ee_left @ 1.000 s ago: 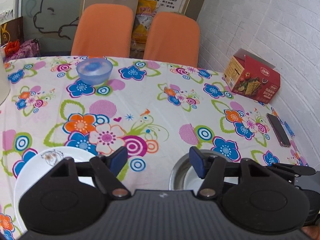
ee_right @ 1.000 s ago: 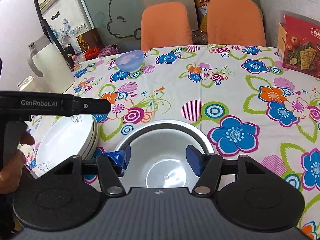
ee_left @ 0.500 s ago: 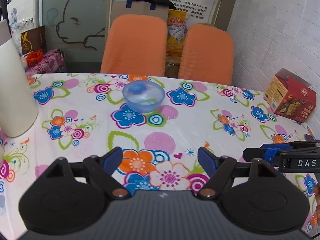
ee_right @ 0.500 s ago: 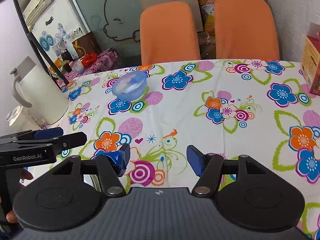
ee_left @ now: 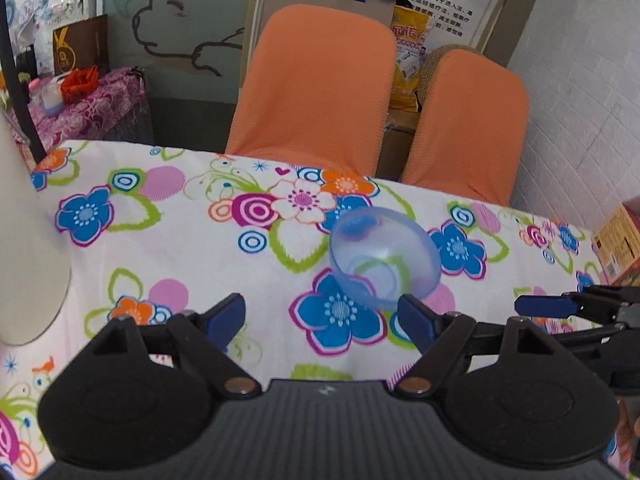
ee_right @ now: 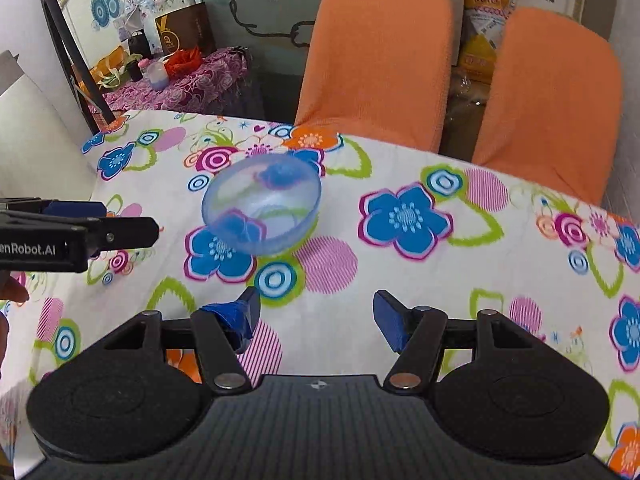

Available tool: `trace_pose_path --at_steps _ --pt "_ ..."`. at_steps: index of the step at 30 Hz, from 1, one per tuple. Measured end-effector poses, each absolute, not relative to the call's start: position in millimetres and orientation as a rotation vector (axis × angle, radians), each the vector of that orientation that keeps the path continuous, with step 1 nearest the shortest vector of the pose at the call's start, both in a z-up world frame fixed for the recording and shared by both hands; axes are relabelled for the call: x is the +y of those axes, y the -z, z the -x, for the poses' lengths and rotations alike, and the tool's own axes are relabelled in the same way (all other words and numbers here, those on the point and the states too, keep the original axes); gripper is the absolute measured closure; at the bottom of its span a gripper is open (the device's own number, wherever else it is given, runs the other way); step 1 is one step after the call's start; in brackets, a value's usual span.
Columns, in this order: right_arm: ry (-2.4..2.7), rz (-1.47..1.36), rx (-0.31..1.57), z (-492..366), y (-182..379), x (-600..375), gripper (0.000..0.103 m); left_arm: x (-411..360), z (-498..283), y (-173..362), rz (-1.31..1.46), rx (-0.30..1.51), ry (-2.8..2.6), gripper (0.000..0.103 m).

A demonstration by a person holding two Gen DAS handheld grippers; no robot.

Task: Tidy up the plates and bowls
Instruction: 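Reach the left tool to the clear blue bowl and grasp its rim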

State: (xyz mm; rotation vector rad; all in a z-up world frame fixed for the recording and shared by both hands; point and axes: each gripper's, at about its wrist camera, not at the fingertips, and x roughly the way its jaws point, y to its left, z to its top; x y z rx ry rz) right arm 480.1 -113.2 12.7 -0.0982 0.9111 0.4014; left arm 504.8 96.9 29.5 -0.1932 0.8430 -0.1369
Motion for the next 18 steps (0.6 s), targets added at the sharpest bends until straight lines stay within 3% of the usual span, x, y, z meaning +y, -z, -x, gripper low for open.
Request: trace_pose_path --at_steps 9,18 --pt "-0.387 0.217 0.899 -552.8 19.7 -75.4 0.054 83.2 -585.9 18.9 0.213 0.954 0.067 0.023" --pt "-0.414 0.219 0.869 -561.8 35.8 -72.4 0.051 81.1 -597.3 32.1 0.144 0.95 0.041 0.023"
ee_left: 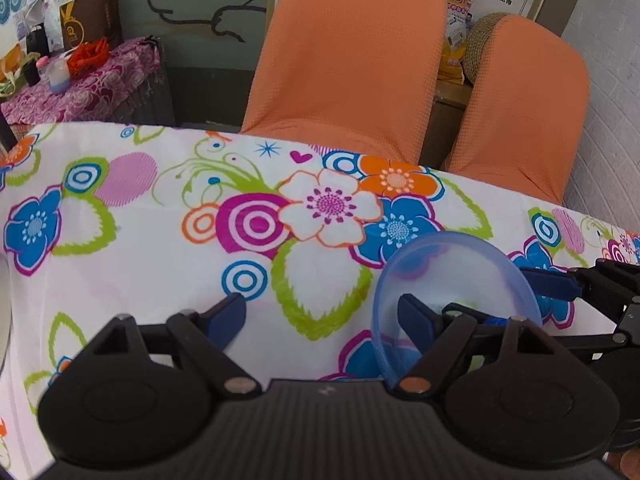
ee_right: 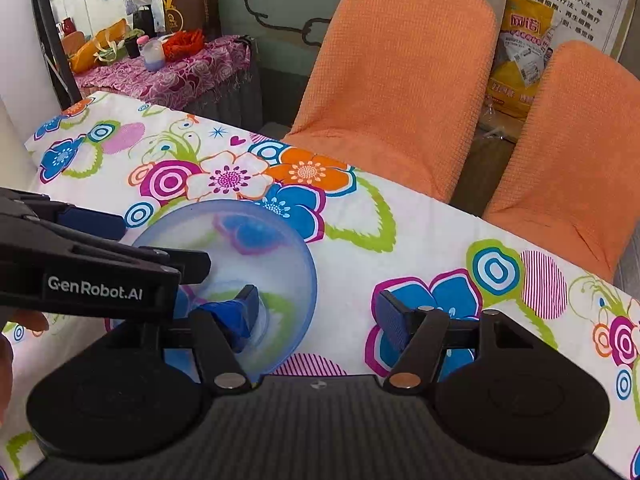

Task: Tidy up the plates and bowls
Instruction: 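Reach the left tool to the clear blue bowl and grasp its rim, then carry the clear blue bowl over the stack and lower it into the white bowl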

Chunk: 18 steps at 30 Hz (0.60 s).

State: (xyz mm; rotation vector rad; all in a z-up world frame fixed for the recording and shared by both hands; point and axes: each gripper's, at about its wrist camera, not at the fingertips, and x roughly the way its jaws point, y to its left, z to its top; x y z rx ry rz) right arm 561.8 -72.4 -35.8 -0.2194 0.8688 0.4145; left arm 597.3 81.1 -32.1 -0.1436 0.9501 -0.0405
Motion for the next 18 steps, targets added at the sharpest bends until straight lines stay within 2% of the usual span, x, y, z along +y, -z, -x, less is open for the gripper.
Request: trace_pose_path --at_steps 5,9,14,15,16,18 --pt "-0.409 0.176 0.841 -559.8 40.8 -76.7 0.046 76.4 -596.2 32.9 0.122 0.947 0.034 0.023" --pt "-0.42 0.171 0.901 -561.3 35.1 -72.9 0.045 77.9 -594.5 30.4 0.169 0.961 0.078 0.023" --pt "-0.419 0.21 0.836 -542.8 30.0 -68.9 0.045 81.1 -592.0 29.1 0.186 0.972 0.074 0.026" --pt "-0.426 0.206 0.838 -542.3 30.4 -68.3 0.045 80.9 -591.6 28.5 0.192 0.976 0.078 0.029" --pt "-0.434 0.196 0.849 -542.9 31.4 -67.7 0.046 79.5 -591.4 27.9 0.194 0.979 0.087 0.043" --pt "-0.464 0.156 0.886 -545.3 35.2 -65.1 0.047 73.1 -590.0 26.3 0.165 0.981 0.074 0.063"
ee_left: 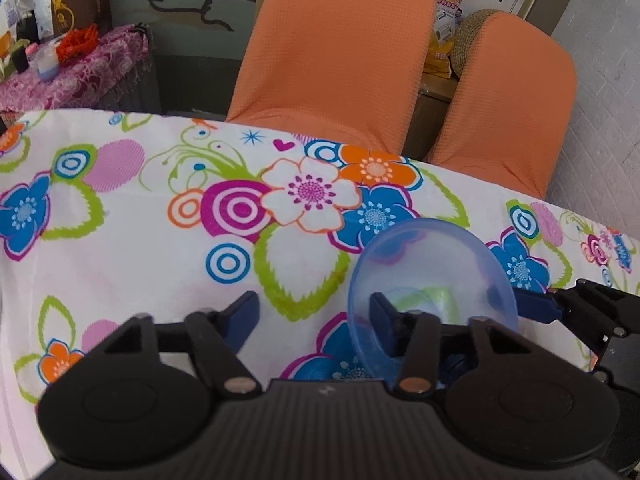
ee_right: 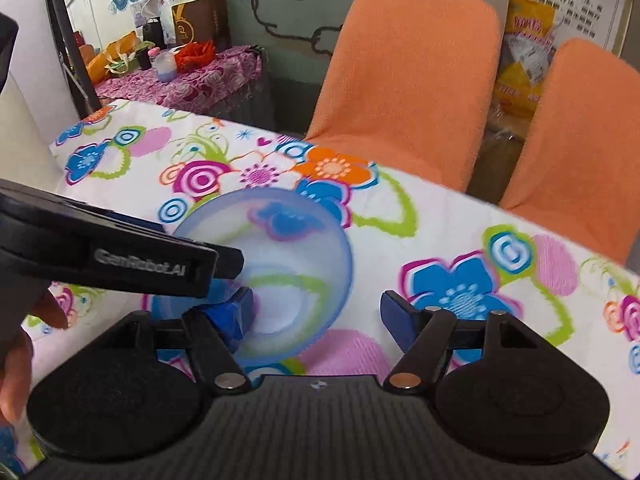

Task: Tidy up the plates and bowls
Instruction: 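Carry the clear blue bowl over the stack and lower it into the white bowl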

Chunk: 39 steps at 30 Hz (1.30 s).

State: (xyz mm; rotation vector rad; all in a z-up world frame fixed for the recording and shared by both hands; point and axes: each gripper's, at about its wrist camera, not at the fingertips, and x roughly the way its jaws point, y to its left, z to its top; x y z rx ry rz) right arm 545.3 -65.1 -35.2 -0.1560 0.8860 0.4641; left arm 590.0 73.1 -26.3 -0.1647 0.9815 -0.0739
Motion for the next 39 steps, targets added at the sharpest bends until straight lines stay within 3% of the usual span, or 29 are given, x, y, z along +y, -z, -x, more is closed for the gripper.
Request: trace_pose_path --at_steps 1,2,13,18,24,28,39 --pt "-0.486 0.133 0.905 -545.0 37.2 -62.2 0.047 71.4 -589.4 25.5 0.173 0.986 0.084 0.074" --pt "-0.502 0.13 0.907 -541.6 37.5 -57.9 0.048 71.3 -588.9 24.8 0.195 0.994 0.097 0.075" --pt "-0.569 0.008 1.031 -525.9 29.9 -54.3 0.048 80.6 -584.4 21.1 0.328 1.092 0.197 0.077" --pt "-0.456 0.184 0.938 -519.9 22.1 -56.2 0.047 74.2 -581.2 22.0 0.303 1.072 0.194 0.077" --pt "-0.453 0.135 0.933 -523.8 28.0 -77.6 0.048 75.6 -577.1 22.4 0.274 1.044 0.187 0.077" --pt "-0.54 0.12 0.951 -514.7 33.5 -62.8 0.05 74.4 -576.2 24.4 0.346 1.07 0.234 0.088" --pt "-0.554 0.039 1.043 -486.9 16.8 -69.7 0.047 65.9 -549.2 10.7 0.374 1.132 0.254 0.088"
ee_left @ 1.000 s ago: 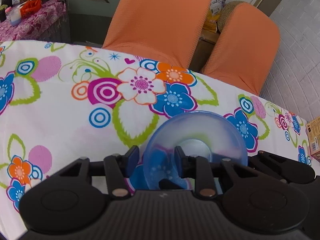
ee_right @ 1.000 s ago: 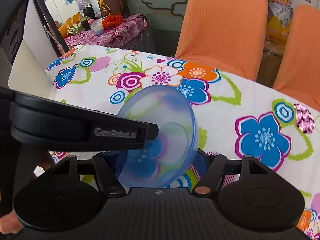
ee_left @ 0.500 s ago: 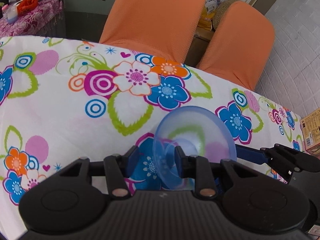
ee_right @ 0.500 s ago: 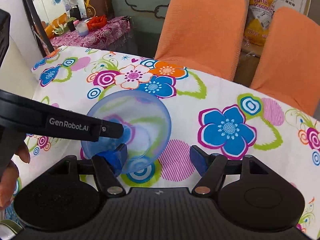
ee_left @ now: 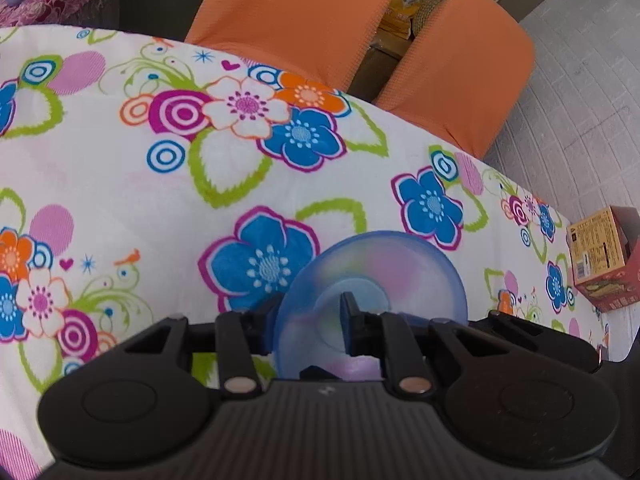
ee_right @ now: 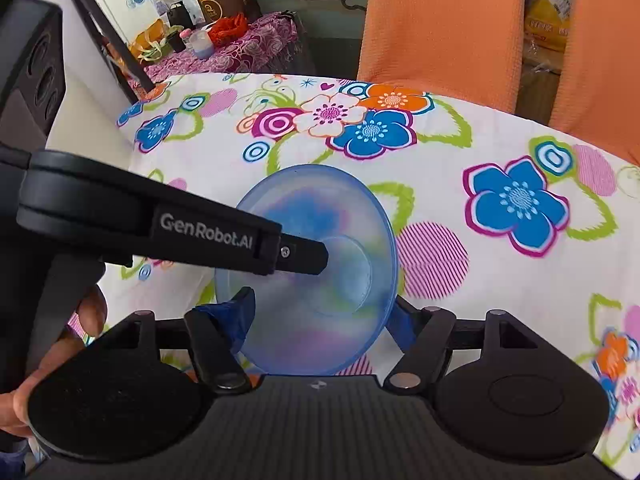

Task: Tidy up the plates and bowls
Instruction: 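Carry the clear blue bowl over the stack and lower it into the white bowl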

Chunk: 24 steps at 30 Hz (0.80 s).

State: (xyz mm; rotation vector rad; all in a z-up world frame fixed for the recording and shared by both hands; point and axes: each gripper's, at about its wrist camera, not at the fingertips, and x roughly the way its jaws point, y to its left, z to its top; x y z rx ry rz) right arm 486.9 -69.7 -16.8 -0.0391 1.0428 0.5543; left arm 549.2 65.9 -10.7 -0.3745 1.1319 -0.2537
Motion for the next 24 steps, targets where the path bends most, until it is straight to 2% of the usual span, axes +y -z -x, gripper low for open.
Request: trace_pose_path --at_steps 11,19,24 --pt "-0.482 0.029 1.015 -348.9 -32.1 -134.4 0.046 -2.5 -404.8 -39.9 0.35 1.072 0.379 0.088" --pt "-0.331 0.018 1.017 -252.8 -35.4 -201.8 0.045 -88.9 -314.6 -29.2 0.225 1.119 0.521 0.088" --pt "-0.317 -0.038 1.034 -231.5 -23.2 -226.3 0.045 -113.8 -290.8 -19.9 0.158 1.125 0.532 0.087"
